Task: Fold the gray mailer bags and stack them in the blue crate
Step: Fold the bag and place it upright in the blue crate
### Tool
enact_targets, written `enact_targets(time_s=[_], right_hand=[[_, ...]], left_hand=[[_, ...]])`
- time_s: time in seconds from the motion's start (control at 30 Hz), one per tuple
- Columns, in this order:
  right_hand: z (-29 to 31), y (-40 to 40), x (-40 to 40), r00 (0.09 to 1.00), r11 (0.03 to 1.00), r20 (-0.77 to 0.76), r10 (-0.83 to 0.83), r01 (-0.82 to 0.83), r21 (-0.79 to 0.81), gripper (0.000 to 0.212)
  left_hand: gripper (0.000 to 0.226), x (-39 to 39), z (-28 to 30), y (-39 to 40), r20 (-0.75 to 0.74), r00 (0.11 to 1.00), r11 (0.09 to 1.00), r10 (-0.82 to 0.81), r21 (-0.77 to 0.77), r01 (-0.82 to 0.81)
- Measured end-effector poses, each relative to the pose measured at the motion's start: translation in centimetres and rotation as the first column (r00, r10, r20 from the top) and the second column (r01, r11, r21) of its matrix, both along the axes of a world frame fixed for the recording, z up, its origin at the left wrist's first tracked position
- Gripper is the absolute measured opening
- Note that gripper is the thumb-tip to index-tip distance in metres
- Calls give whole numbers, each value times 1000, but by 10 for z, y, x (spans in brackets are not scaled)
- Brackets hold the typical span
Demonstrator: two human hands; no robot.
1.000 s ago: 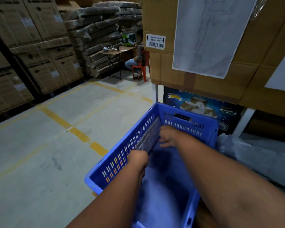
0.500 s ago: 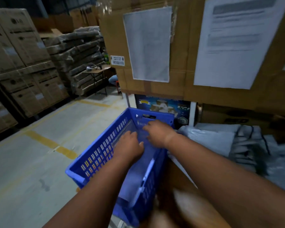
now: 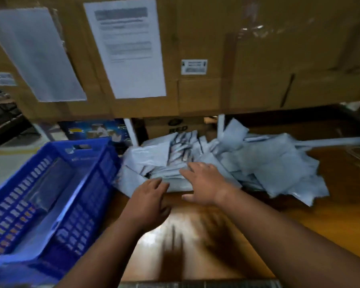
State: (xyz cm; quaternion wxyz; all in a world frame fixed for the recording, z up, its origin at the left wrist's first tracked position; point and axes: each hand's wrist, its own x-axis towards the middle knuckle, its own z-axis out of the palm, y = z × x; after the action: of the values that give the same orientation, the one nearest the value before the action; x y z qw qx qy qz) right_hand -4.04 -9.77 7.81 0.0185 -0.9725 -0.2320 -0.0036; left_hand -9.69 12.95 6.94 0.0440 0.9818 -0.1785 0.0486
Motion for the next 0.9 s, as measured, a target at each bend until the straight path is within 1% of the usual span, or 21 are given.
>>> enact_targets(time_s=[0.1,0.17,0.23,0.37,0.43,0.53,0.6,0.67,0.7,0.73,0.77,0.83,0.9], right_hand=[[-28,-53,-23,991,994,-77,-108,109,-3,92],[-46,-80,-33,981,986,-98,-169,168,-12,91],[-61,-98,-36,965,970,-91,-244,245,-4,89],[-81,-114,-22,902,901,-81,-424,429,70,75],[-86,-116,-8,876,874,-99,-471,479,83,72],[-90,-113,23,848,840,-137,-513,528,123,66],[-93,-108,45,806,785,-222,-549,588,194,58],[-96,-103,65,756,727,-289,-587,650,223,53],[-99,-102,73,734,707,-315,-601,673,219,54],[-102,-100,79,715,690,-341,-610,691,214,54],[-105,-99,85,700,678,-367,-612,704,211,53],[-110,-97,90,690,673,-418,-591,708,216,42],[-110,-95,88,702,677,-447,-554,692,249,28]], left_hand=[[81,-1,-25,-54,-96,994,999,-48,10,49],[85,-2,-39,-85,-140,986,996,-89,-9,89],[89,1,-49,-108,-164,980,994,-109,-27,106],[92,19,-63,-134,-268,959,994,-96,-68,81],[79,33,-66,-138,-265,960,992,-90,-114,61],[32,58,-72,-138,-190,977,992,-94,-103,76],[5,71,-73,-136,-183,978,990,-97,-118,76],[7,80,-74,-134,-187,976,987,-110,-132,86],[4,84,-74,-132,-188,976,986,-110,-141,84],[6,88,-75,-131,-174,977,983,-120,-156,93],[12,90,-76,-128,-171,977,982,-125,-160,97],[18,91,-76,-124,-158,978,979,-133,-175,105],[17,90,-75,-119,-139,980,976,-145,-180,119]])
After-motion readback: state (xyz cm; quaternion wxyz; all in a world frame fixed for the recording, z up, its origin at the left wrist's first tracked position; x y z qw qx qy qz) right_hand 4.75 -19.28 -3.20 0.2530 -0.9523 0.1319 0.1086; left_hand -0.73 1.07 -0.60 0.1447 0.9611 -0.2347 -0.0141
